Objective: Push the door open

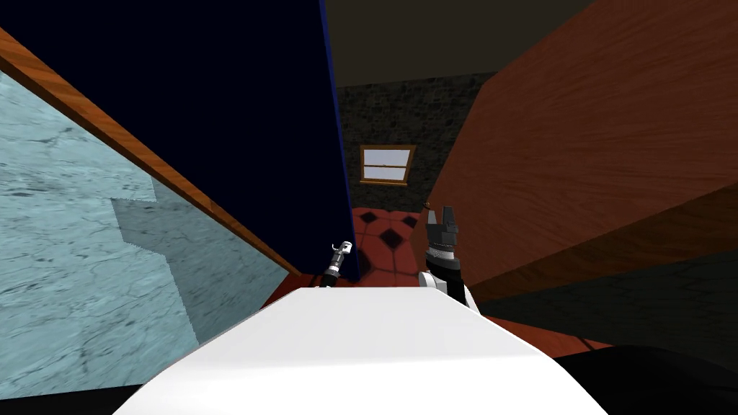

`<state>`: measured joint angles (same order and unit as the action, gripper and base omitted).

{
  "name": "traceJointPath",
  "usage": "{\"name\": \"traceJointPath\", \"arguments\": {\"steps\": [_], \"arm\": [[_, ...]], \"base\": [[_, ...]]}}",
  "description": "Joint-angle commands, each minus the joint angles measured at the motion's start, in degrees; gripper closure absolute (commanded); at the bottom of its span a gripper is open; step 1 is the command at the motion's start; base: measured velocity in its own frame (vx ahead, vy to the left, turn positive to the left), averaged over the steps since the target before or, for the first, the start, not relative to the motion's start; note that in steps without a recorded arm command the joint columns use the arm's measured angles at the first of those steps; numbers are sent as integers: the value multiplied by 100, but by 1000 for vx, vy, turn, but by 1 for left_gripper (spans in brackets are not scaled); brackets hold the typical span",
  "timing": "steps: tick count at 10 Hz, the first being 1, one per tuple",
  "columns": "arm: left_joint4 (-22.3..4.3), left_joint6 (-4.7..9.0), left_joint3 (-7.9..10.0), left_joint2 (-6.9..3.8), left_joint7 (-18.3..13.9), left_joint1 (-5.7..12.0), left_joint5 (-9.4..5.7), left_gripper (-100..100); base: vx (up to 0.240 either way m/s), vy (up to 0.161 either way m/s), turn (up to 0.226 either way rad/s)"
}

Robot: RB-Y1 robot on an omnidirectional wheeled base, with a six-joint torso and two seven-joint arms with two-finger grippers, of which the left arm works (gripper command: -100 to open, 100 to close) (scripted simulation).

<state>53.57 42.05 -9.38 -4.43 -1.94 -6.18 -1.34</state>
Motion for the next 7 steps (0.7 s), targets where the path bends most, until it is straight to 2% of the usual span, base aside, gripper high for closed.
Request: {"name": "traceJointPath", "arguments": {"steps": [1,2,4,7], "arm": [[70,3,146,-58,34,14,-56,100],[70,3,146,-58,34,14,-56,100],[36,3,284,-74,76,39,-113,100],[-20,4,513,-83,147,81,-208,100]], "base": [[176,-35,43],[130,-49,18],[152,-67,54],[202,-108,87]]}}
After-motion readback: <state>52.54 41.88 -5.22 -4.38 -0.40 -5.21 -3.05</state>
